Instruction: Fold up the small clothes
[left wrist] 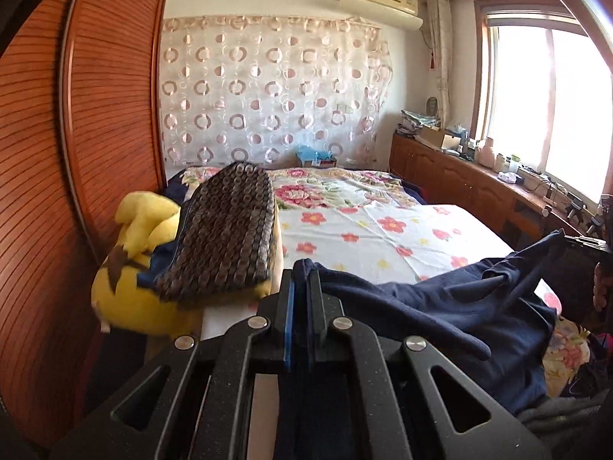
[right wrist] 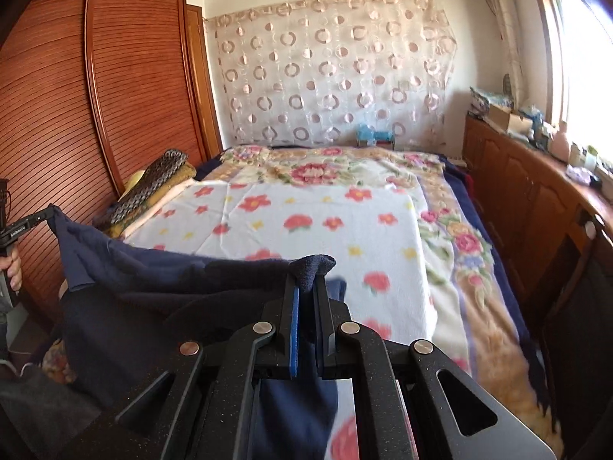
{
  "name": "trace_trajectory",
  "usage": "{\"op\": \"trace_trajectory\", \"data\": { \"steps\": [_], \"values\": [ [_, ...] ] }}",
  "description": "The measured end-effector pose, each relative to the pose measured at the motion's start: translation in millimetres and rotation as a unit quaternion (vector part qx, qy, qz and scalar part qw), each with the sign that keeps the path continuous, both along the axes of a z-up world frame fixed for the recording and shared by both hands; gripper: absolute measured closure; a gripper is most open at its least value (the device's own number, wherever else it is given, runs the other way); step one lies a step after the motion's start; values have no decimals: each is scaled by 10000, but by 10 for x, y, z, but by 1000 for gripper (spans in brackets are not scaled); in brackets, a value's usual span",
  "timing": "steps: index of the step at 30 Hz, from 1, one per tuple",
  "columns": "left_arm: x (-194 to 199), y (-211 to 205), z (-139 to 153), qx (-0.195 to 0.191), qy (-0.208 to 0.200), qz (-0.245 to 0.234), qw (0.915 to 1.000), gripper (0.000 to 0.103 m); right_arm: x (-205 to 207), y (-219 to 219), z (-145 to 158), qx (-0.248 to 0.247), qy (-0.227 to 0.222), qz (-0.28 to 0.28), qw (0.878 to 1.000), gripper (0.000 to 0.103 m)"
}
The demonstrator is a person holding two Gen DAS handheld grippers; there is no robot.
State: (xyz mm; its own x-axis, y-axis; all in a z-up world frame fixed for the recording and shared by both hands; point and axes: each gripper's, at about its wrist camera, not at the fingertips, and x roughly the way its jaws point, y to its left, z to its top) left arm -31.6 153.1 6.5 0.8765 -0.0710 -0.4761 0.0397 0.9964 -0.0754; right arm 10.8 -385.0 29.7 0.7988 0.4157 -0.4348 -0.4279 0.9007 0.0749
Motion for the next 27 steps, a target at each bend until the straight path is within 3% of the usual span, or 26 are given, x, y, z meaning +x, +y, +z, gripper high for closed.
{"op": "trace_trajectory", "data": {
  "steps": [4, 10, 11, 12, 17, 27],
  "values": [
    [-229, -94, -44, -50, 77, -61, 9999, 97, -260, -105, 47, -144, 228, 69, 9996, 97],
    [-189, -174, -347, 83, 601, -133, 9981, 96, -144, -20, -218, -518, 987, 181, 9936, 97],
    [-174, -172, -368, 72, 624, -127, 9979, 89, -138, -19, -244, -542, 1039, 172, 9930, 97],
    [-148, -174, -372, 44, 624, -160, 9979, 81, -106, -20, -226, -520, 1058, 175, 9929, 97],
    [-140, -206, -292, -23, 497, -252, 9984, 70, -88, -28, -54, -554, 967, 191, 9936, 96],
    [262, -187, -437, 301, 805, -194, 9961, 68, -371, 41, 38, -741, 748, 155, 9943, 92]
  ]
}}
